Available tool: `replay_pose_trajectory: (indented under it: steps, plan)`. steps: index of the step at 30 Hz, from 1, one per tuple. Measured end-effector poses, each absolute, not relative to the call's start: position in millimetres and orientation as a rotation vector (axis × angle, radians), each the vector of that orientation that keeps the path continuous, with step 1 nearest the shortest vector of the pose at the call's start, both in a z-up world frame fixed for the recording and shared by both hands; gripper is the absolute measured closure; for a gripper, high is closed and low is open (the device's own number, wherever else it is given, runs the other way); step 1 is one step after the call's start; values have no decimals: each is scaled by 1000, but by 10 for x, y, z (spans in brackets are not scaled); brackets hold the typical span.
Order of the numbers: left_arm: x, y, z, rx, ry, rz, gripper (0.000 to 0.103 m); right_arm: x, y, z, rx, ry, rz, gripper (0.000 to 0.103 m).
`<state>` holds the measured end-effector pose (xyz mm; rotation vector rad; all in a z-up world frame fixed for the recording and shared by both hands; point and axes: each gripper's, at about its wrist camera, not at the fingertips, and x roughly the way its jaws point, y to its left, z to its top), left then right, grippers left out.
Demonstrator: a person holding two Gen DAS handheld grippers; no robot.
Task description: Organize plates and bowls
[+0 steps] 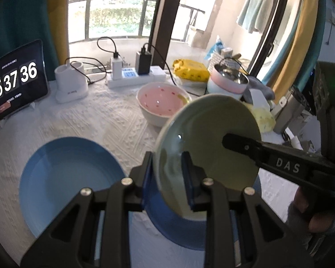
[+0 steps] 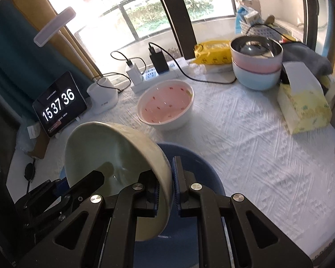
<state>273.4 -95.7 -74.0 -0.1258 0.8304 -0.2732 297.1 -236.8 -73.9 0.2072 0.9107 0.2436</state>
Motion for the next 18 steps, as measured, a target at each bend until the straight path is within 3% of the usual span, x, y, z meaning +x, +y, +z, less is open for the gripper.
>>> replay_pose_trajectory:
  steps: [18]
  plan:
    - [2585, -1175, -995, -74, 902, -302, 77, 2771, -2509, -1063, 176, 1001, 197, 90]
